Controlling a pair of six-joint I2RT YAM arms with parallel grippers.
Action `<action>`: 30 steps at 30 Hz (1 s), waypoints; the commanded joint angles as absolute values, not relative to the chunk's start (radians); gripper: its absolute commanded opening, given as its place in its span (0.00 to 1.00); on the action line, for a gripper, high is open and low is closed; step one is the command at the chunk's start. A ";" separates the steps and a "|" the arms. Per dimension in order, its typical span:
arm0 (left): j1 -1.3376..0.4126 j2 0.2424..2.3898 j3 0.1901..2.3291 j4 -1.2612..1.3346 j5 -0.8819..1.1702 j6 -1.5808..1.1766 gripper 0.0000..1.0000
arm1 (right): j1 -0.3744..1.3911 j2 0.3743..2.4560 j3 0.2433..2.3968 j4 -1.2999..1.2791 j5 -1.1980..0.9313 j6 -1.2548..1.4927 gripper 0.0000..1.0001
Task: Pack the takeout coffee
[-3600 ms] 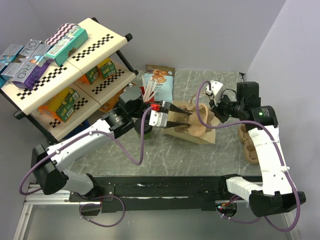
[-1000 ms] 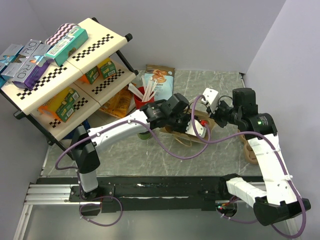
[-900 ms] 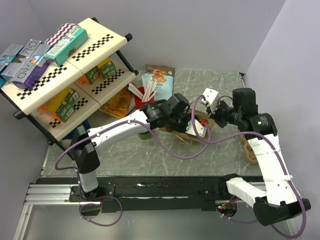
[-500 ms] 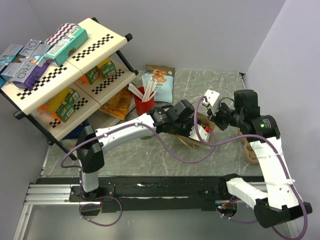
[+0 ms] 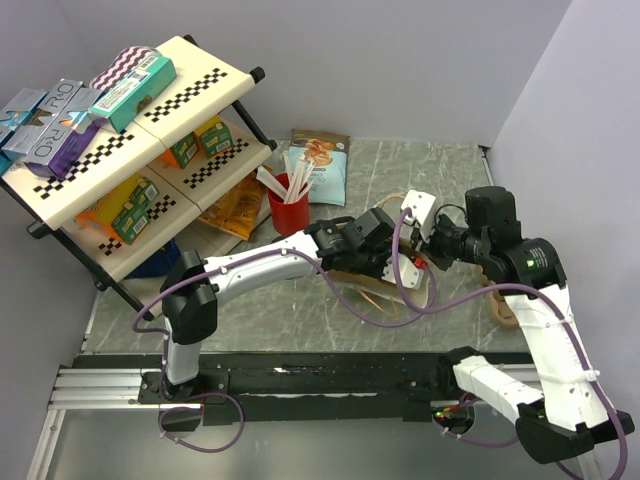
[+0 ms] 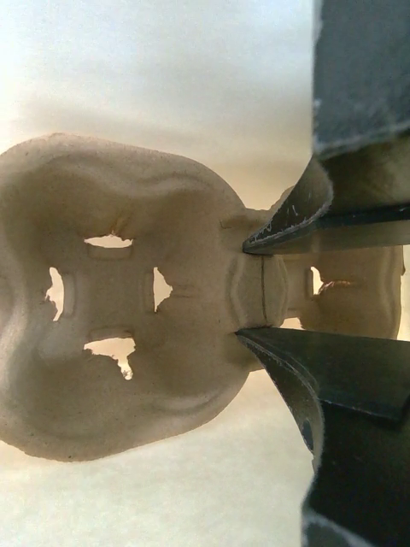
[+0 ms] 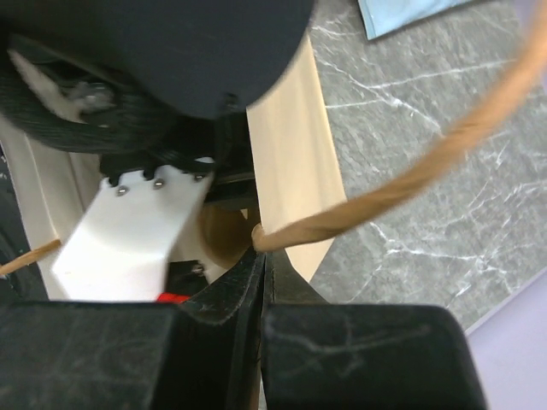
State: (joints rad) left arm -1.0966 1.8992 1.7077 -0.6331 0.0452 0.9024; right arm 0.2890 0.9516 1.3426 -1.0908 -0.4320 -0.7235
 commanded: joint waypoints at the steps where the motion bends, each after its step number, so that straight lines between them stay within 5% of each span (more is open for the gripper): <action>1: -1.108 1.913 1.735 -0.620 0.005 0.862 0.01 | 0.336 0.920 1.365 -1.109 -0.402 -0.726 0.00; 20: -1.109 1.927 1.658 -0.566 -0.164 0.902 0.01 | 0.344 0.950 1.379 -1.080 -0.360 -0.684 0.00; 30: -1.120 1.956 1.626 -0.516 -0.063 0.917 0.01 | 0.357 0.925 1.379 -1.126 -0.416 -0.701 0.00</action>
